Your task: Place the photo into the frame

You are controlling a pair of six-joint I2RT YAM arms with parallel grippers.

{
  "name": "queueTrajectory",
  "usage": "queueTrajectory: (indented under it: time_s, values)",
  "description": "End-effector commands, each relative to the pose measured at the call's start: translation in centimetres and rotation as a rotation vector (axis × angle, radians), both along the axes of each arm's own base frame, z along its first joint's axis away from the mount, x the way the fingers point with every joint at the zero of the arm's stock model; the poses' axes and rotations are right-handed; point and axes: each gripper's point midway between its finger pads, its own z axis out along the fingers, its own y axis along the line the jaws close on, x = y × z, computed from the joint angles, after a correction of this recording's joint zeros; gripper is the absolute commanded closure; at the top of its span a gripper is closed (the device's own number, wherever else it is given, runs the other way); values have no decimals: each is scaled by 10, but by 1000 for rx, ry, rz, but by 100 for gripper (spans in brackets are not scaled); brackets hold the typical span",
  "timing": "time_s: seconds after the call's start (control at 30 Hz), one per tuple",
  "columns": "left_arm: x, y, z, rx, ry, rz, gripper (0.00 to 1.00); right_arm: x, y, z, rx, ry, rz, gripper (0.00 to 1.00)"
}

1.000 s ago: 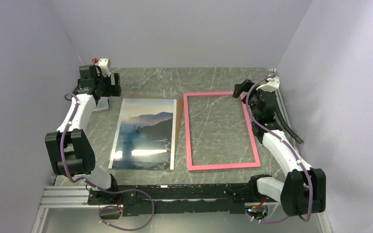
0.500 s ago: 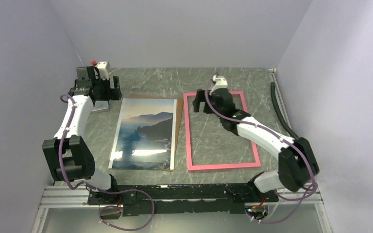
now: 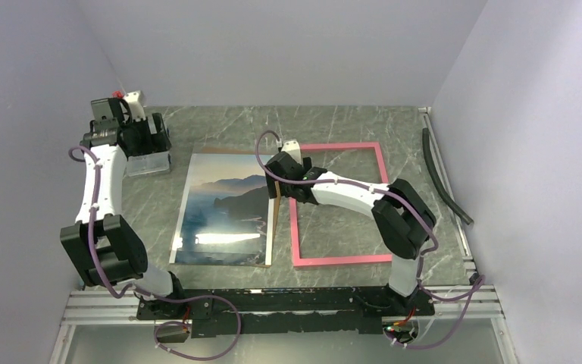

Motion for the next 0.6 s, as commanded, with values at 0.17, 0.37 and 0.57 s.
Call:
queueTrajectory:
  time_s: [0.17, 0.37, 0.57]
  values:
    - [-11, -9, -7, -83, 64, -18, 6, 1, -12, -29, -57, 62, -86, 16]
    - [-17, -18, -7, -105, 88, -74, 6, -7, -8, -54, -54, 113, -65, 24]
    - [-23, -18, -5, -99, 101, -78, 6, -13, -7, -73, -50, 148, -60, 38]
